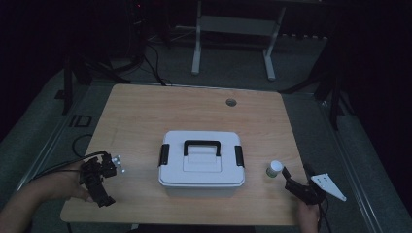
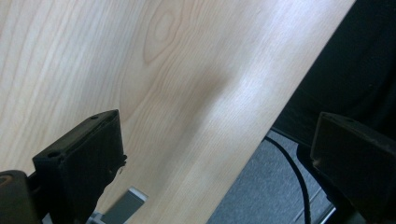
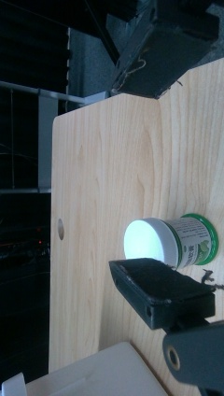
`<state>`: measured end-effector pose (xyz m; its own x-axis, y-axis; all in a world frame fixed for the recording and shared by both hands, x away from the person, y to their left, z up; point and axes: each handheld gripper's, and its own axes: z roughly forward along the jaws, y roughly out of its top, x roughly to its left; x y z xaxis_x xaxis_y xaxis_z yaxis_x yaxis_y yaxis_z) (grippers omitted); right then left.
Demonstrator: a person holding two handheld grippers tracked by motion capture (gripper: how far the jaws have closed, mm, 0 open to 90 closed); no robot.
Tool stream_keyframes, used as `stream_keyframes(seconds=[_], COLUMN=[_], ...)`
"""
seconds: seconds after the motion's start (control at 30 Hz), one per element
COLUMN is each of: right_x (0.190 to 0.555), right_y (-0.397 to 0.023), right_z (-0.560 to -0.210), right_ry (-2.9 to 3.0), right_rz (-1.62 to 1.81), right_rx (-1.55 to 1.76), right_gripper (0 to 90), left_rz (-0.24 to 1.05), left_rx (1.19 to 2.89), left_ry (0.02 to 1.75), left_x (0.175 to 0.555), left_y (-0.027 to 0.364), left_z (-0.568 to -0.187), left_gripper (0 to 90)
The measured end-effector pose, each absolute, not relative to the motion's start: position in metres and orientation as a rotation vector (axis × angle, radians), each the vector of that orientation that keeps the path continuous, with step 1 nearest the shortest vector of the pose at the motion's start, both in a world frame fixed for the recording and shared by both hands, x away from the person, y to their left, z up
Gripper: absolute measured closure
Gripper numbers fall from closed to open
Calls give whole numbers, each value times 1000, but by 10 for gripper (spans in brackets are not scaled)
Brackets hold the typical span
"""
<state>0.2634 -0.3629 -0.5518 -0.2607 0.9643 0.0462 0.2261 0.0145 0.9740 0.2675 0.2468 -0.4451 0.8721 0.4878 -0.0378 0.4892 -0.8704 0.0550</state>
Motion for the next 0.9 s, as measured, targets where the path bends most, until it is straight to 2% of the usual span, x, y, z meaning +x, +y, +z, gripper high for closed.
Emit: stream_keyframes(seconds=[0.33,0.6,0.9], right_x=[264,264,265], right_y=[-362,-362,-363], right_z=[-552,-552,-553], right_ry=[1580,1583,1601], right_rz=[1299,1302,1312], right_rx=[1255,1258,1253], right_gripper=[119,119,119], left_rz=[2,-54,6], left_rx=[3031,3018,3074], left_ry=[684,595,498], left_x=[279,292,306], left_y=[220,197,164], left_z=[-418,-390,-370], left_gripper=[22,22,22])
